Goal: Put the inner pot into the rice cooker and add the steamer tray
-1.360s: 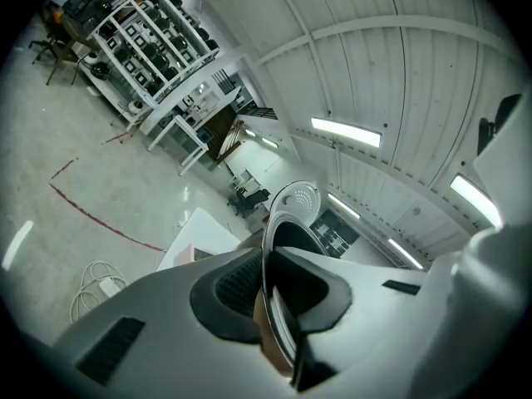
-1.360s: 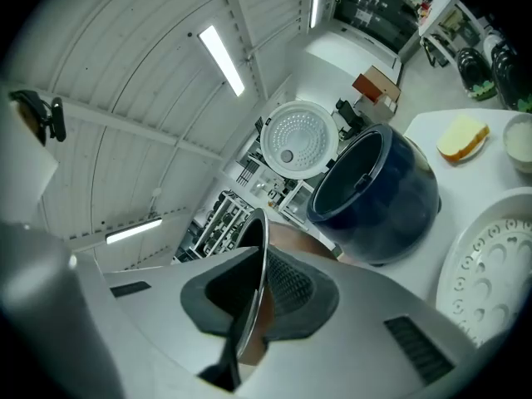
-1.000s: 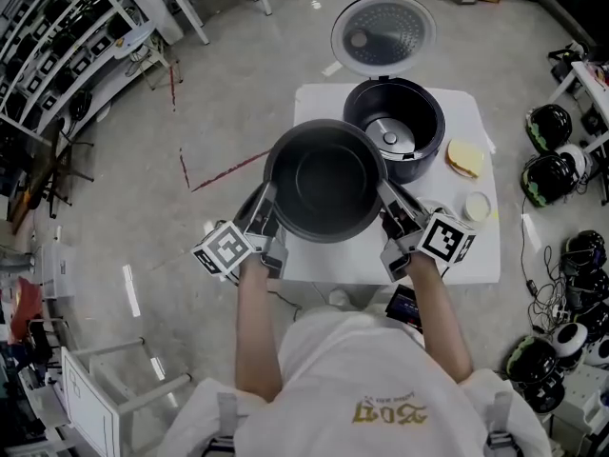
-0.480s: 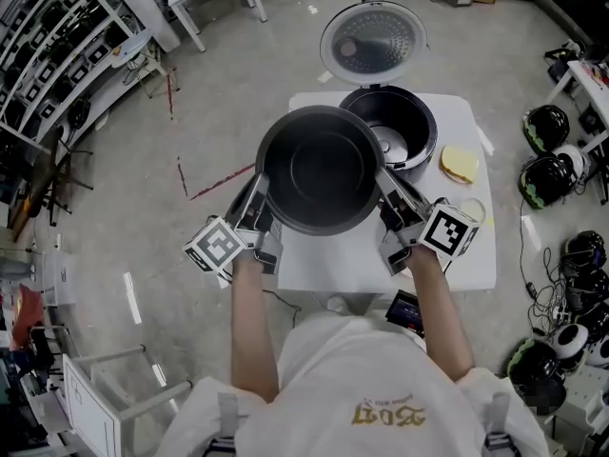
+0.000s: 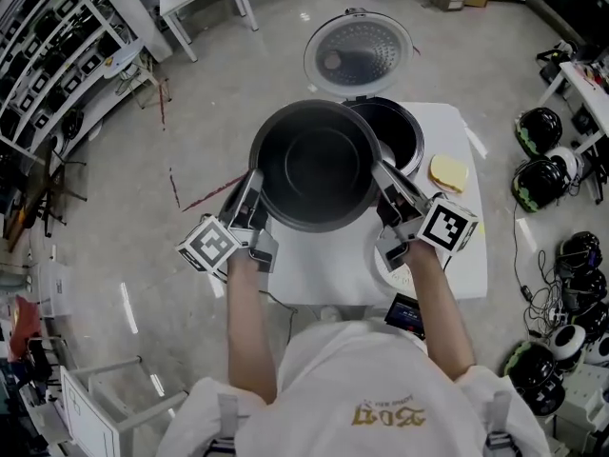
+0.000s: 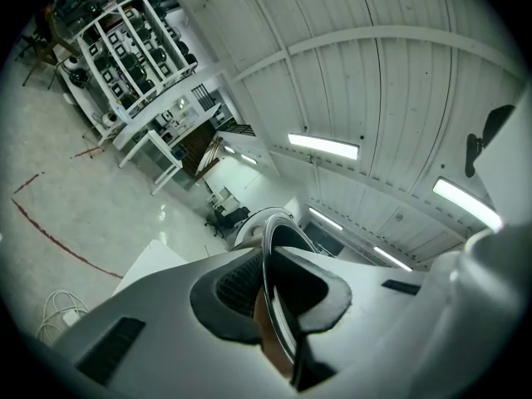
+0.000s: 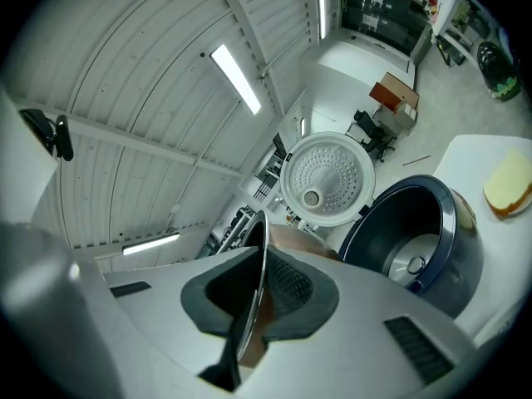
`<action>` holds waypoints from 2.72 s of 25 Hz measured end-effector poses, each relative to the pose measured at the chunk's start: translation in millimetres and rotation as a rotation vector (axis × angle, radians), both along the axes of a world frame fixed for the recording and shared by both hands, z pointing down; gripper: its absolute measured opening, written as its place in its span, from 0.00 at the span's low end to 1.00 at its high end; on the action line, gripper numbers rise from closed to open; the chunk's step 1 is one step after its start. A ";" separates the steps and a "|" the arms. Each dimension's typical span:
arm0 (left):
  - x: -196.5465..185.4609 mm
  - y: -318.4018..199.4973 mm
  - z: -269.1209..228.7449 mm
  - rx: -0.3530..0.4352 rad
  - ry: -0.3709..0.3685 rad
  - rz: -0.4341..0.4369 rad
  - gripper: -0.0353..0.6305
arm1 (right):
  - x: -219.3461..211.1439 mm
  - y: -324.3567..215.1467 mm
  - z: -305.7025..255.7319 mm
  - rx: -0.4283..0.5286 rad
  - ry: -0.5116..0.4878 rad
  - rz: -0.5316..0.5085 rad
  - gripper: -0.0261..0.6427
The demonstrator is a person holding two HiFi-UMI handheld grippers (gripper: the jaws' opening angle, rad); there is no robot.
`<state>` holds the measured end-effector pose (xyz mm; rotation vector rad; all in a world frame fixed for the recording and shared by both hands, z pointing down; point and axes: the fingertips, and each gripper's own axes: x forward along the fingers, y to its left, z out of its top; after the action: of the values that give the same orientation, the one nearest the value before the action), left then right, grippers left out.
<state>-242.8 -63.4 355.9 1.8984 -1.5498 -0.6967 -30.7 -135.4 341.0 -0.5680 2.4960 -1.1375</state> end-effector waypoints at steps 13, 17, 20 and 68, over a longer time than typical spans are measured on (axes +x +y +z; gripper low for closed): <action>27.5 -58.7 -3.0 0.011 0.025 0.036 0.14 | 29.8 -53.4 -3.7 0.005 0.018 0.037 0.09; 32.1 -71.1 -3.3 0.020 0.035 0.050 0.14 | 34.8 -62.6 -4.4 0.001 -0.004 0.031 0.10; 38.1 -83.2 -6.2 0.023 0.031 0.060 0.14 | 42.3 -73.5 -4.7 -0.003 -0.003 0.045 0.09; 74.1 -192.6 94.4 -0.206 -0.060 0.116 0.15 | 80.9 -176.6 99.4 -0.183 0.185 0.110 0.10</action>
<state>-168.7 -256.0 450.3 1.8513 -1.4733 -0.4164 50.2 -312.1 440.4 -0.8866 2.4901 -1.3336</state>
